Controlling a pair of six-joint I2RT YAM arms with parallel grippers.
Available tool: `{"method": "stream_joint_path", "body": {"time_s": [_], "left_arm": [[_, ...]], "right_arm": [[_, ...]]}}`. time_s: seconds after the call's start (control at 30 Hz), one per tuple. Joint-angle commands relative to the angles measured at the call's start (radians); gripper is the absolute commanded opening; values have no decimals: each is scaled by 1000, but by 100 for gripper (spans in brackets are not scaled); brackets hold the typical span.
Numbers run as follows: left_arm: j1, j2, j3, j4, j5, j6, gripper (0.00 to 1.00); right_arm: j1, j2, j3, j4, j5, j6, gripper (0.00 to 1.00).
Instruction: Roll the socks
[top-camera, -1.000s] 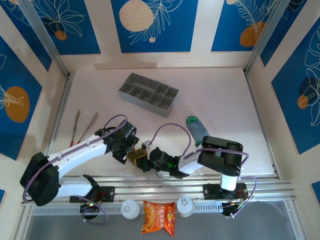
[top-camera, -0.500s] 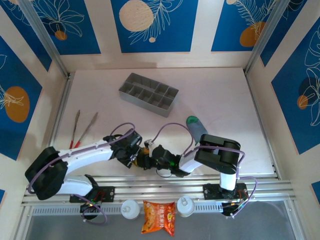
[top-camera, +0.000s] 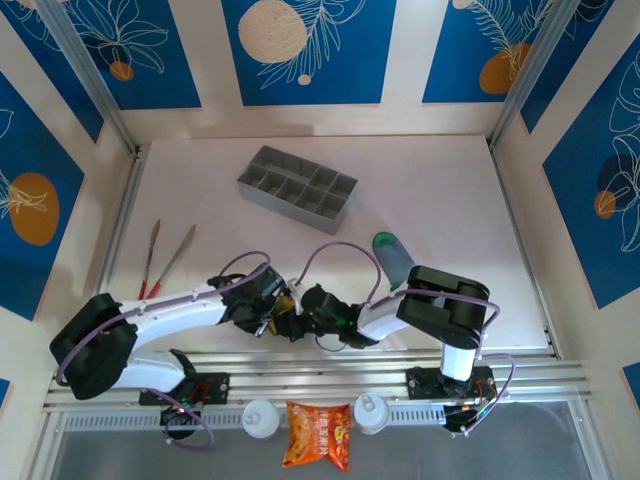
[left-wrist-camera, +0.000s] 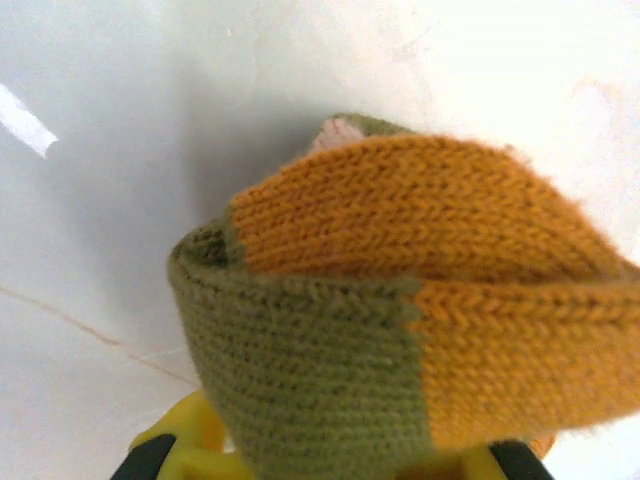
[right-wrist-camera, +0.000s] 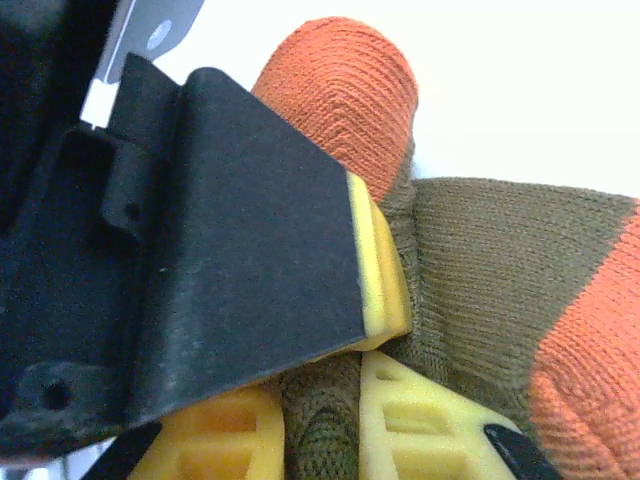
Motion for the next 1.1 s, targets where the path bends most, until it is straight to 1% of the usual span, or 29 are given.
{"method": "stream_joint_path", "body": {"time_s": [0.0, 0.03, 0.07, 0.13, 0.23, 0.33, 0.43, 0.5, 0.57, 0.6, 0.73, 0.8, 0.93, 1.0, 1.07], "left_arm": [[28, 113, -113, 42, 3, -18, 0], [35, 111, -102, 46, -6, -14, 0], [39, 115, -80, 40, -19, -7, 0], [39, 140, -20, 5, -27, 28, 0], [25, 196, 58, -53, -11, 59, 0], [5, 233, 81, -60, -20, 48, 0], [-11, 260, 113, -84, -32, 43, 0], [-23, 281, 150, -105, -38, 60, 0], [-36, 319, 211, -171, -39, 90, 0], [-41, 347, 252, -228, -37, 109, 0], [-57, 459, 391, -400, -25, 140, 0], [-59, 517, 450, -460, -29, 145, 0], [-59, 624, 569, -562, -25, 141, 0], [-59, 695, 656, -617, -13, 164, 0], [-60, 746, 712, -623, 11, 183, 0]], "right_arm": [[-33, 58, 58, -418, 63, -180, 3], [-40, 30, 53, -406, 60, -196, 10], [-47, -16, 35, -383, 70, -198, 21], [-48, -102, -2, -355, 104, -178, 39], [-55, -236, -64, -325, 113, -99, 46], [-51, -332, -121, -286, 130, 14, 47], [-55, -402, -193, -254, 173, 176, 46], [-57, -441, -267, -168, 214, 283, 43], [-57, -478, -309, -148, 262, 364, 42], [-56, -498, -317, -169, 287, 403, 42], [-58, -558, -339, -227, 332, 477, 42], [-57, -568, -348, -219, 329, 492, 42], [-65, -571, -343, -209, 289, 524, 44], [-72, -565, -331, -204, 259, 529, 45], [-76, -549, -324, -177, 223, 532, 47]]}}
